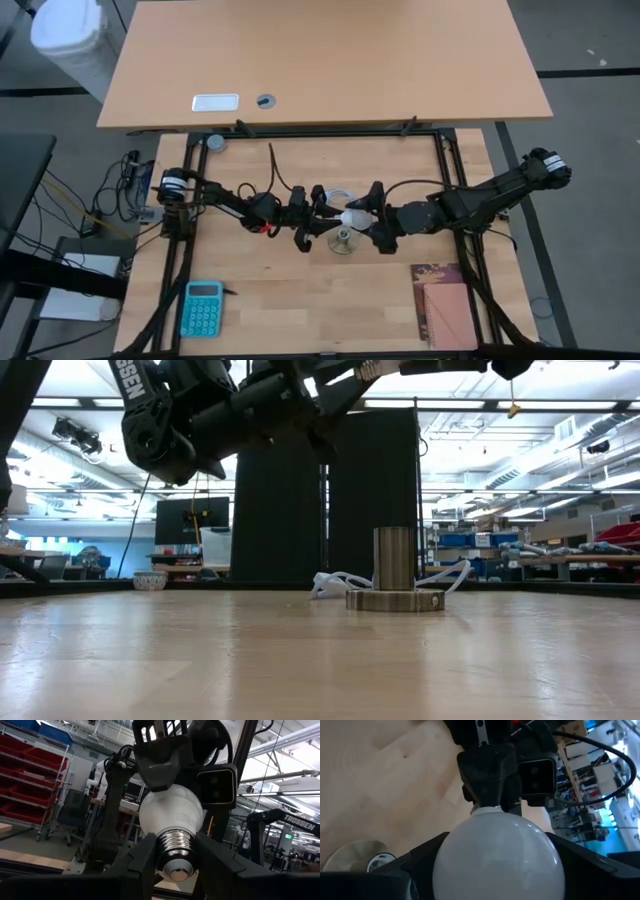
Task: Screw lightbulb
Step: Insert the white lightbulb into the lamp socket
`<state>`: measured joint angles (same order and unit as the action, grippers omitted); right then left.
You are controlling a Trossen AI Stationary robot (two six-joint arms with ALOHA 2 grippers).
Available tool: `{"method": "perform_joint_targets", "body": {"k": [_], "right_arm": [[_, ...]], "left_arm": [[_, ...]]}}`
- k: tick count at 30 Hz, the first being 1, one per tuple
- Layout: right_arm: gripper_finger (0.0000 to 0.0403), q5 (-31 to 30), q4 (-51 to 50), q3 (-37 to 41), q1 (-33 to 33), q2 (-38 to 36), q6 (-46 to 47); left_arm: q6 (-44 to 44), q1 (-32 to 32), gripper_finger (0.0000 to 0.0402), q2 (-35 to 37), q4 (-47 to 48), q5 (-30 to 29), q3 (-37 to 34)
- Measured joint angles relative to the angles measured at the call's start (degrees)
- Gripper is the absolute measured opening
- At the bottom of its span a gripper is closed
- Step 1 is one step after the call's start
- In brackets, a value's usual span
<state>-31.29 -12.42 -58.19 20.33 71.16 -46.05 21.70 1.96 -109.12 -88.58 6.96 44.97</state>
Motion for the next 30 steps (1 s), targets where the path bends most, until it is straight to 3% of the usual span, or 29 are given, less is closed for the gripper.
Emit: {"method": "perform_joint_targets", "body": {"k": [30], "right_arm": [[0.0311, 4.82, 1.79, 0.00, -2.34, -0.46, 11.18]], "left_arm": [[0.17, -0.11, 0.0131, 0.00, -0.13, -1.03, 0.00]]}}
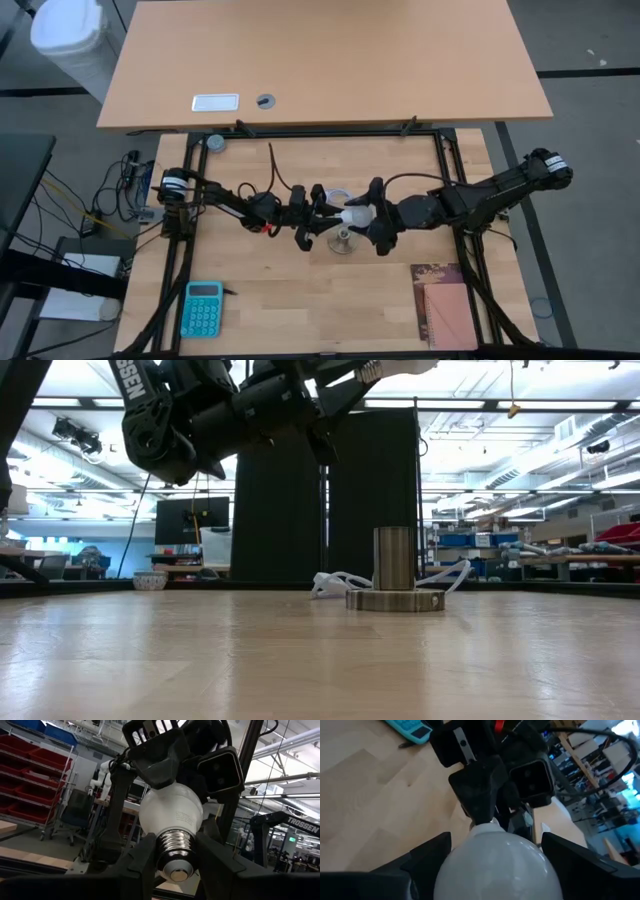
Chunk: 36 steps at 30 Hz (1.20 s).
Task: Screw lightbulb
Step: Insert the white lightbulb into the lamp socket
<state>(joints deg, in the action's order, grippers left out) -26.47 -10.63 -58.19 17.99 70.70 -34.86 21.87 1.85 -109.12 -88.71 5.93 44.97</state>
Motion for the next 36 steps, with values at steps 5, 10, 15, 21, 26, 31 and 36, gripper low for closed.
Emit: {"method": "perform_joint_targets", "body": {"k": [5, 10, 15, 21, 26, 31, 36], "right_arm": [[0.0324, 0.15, -2.41, 0.00, -0.20, -0.13, 1.89], [0.0327, 0.15, -4.67, 0.00, -0.20, -0.13, 1.81], [0.0318, 2.15, -5.04, 0.00, -0.20, -0.42, 1.72], [0.0308, 7.49, -9.78, 0.00, -1.25, -0.42, 6.08], [0.0307, 10.13, -13.55, 0.00, -2.56, -0.42, 11.03], [0.0307, 10.29, -14.49, 0.04, -2.92, -0.39, 11.12], [0.0307, 10.30, -14.27, 0.04, -3.19, 0.27, 10.83]], "left_arm": [[-0.42, 0.00, 0.0131, 0.00, 0.04, 0.11, 0.00], [-0.28, 0.02, 0.0131, 0.00, 0.02, 0.84, 0.00], [-0.21, 0.02, 0.0131, 0.00, 1.72, 0.85, 0.00], [-0.72, 0.02, 0.0131, 0.00, 5.25, 0.83, 0.00], [-3.67, 0.02, 0.0131, 0.00, 8.24, 0.59, 0.00], [-4.20, 0.02, 0.0131, -1.34, 7.81, -0.10, 0.05], [-3.38, 0.02, 0.0132, -4.36, 3.20, -0.38, 0.22]]}}
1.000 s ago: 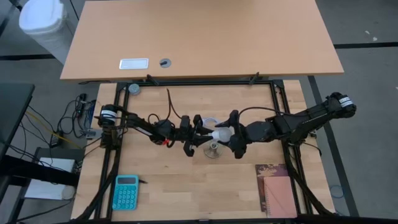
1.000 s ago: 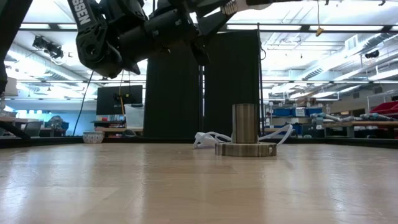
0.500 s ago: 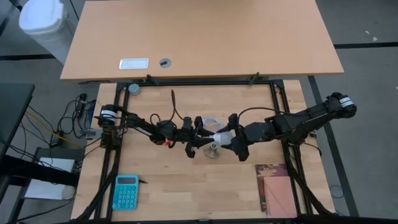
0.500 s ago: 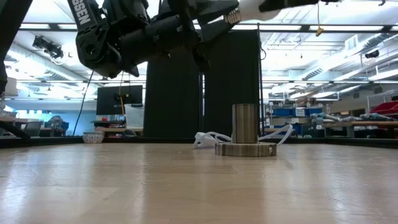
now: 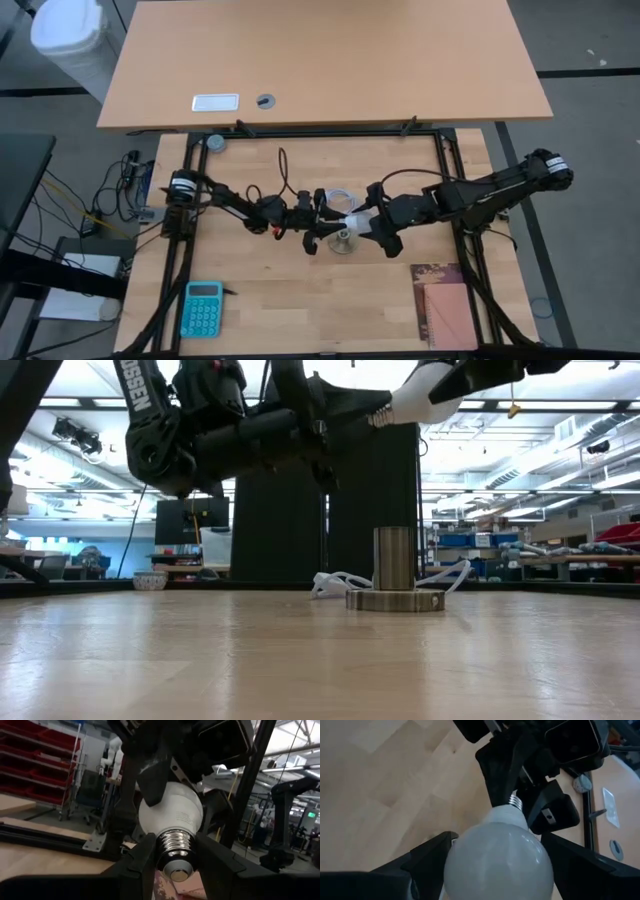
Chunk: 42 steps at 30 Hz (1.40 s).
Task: Screw lightbulb
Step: Insert the white lightbulb into the lamp socket
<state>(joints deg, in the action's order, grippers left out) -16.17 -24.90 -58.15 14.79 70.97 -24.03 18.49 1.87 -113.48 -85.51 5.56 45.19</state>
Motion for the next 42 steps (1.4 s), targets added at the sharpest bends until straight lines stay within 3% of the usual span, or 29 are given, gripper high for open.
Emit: {"method": "perform_joint_targets", "body": {"k": [33, 42], "right_arm": [[0.0307, 2.71, 1.36, -0.02, -0.27, 4.29, 0.48], [0.0307, 2.64, 0.93, 0.07, -0.67, 5.79, 0.52]], "left_arm": [[-7.80, 2.40, 0.0132, -1.30, 1.00, -2.92, -1.70], [-4.45, 2.65, 0.0131, -10.16, -3.74, -3.60, 1.49]]}}
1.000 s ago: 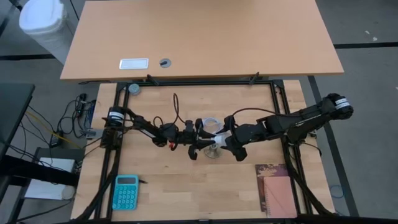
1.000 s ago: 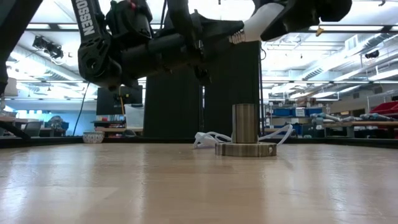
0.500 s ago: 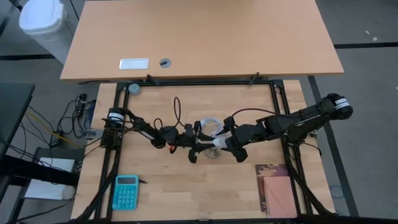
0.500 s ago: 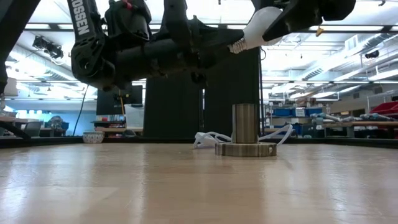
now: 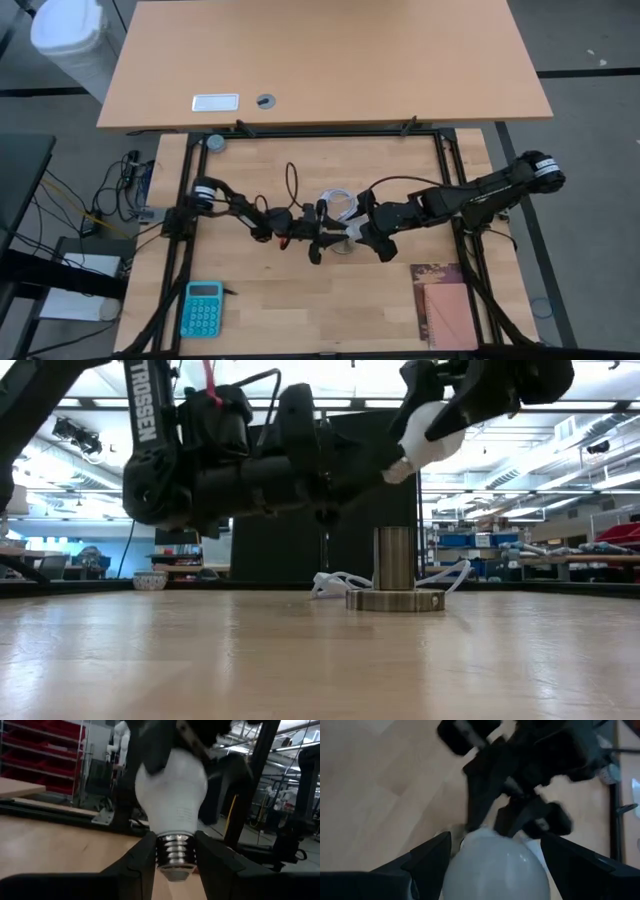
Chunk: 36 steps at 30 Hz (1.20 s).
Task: Screw lightbulb
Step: Insert the white lightbulb into the lamp socket
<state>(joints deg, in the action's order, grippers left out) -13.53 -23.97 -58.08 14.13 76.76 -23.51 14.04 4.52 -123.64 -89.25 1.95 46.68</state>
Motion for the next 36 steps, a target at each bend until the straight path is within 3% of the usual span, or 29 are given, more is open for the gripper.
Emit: {"method": "perform_joint_targets", "body": {"k": [20, 27, 31, 36], "right_arm": [[0.0307, 1.52, -2.43, 0.07, -2.37, 0.08, -0.09], [0.0307, 2.65, -1.49, 0.09, -2.69, 5.09, -0.70], [0.0307, -1.36, -1.20, 0.11, -2.91, 8.39, -1.30], [0.0307, -1.41, -0.84, 0.11, -3.17, 10.59, -1.35]], "left_arm": [[-2.08, 0.37, 0.0131, -0.47, 0.61, -1.14, -1.39], [-3.32, 0.32, 0.0131, -0.47, 0.90, -3.32, -1.86], [-3.32, 0.30, 0.0131, -0.47, 2.84, -4.38, -1.95], [-3.32, 0.30, 0.0131, -0.47, 5.25, -5.35, -1.99]]}}
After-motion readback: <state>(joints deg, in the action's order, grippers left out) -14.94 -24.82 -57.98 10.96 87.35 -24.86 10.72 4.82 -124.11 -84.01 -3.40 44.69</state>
